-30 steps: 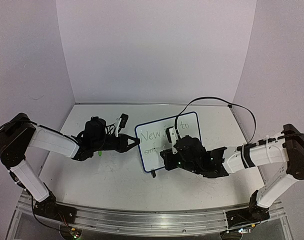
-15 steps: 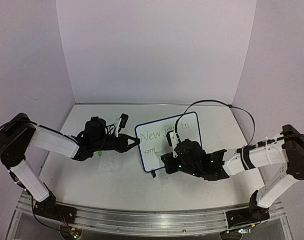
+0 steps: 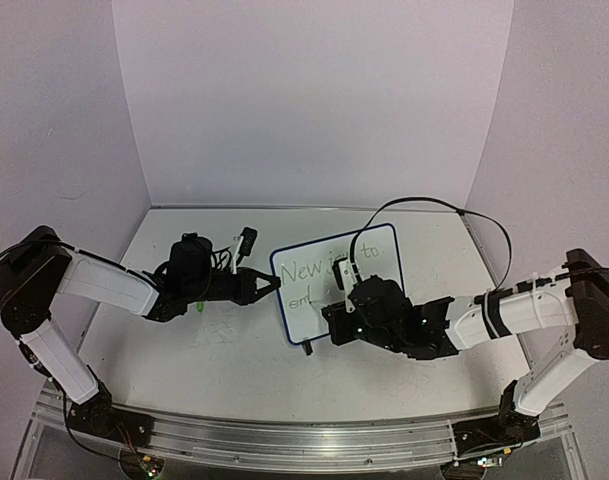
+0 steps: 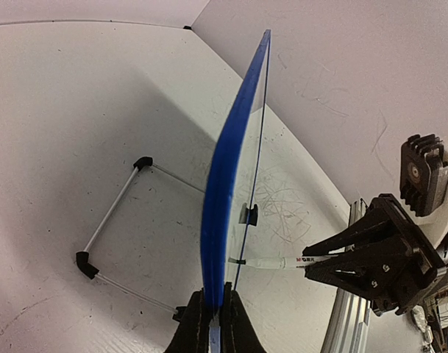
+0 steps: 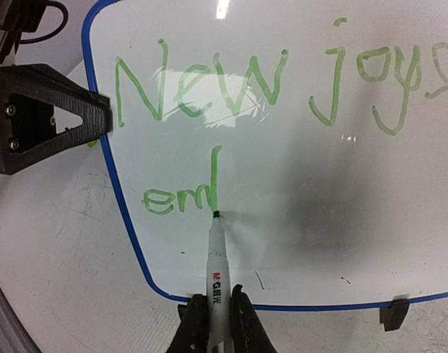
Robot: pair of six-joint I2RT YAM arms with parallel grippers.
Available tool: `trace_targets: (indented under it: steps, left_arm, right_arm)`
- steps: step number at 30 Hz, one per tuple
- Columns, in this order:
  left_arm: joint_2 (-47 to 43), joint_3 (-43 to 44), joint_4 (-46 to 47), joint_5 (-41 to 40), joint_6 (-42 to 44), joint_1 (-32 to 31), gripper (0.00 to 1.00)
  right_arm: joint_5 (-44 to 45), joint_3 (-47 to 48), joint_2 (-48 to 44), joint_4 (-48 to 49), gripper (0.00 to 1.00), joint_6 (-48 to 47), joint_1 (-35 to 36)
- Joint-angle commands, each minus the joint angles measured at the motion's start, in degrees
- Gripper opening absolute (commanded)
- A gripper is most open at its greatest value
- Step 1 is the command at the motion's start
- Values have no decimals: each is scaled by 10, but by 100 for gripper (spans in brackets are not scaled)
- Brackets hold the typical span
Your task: Write a sentence on the whiteboard
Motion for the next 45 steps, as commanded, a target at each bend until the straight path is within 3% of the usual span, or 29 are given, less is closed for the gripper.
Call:
trace_targets:
  steps: [1, 23, 45]
  left_arm:
    - [-14, 2, -25, 6, 14, -5, 0]
    - [-14, 1, -26, 5, 15, -5, 0]
    - [-15, -2, -26, 5, 13, -5, 0]
  right_arm:
    - [32, 26, 0, 10, 0, -8, -10]
    - [60, 6, -19, -32, 0, 25, -13]
    - [7, 0, -1, -4, 0, 32, 3]
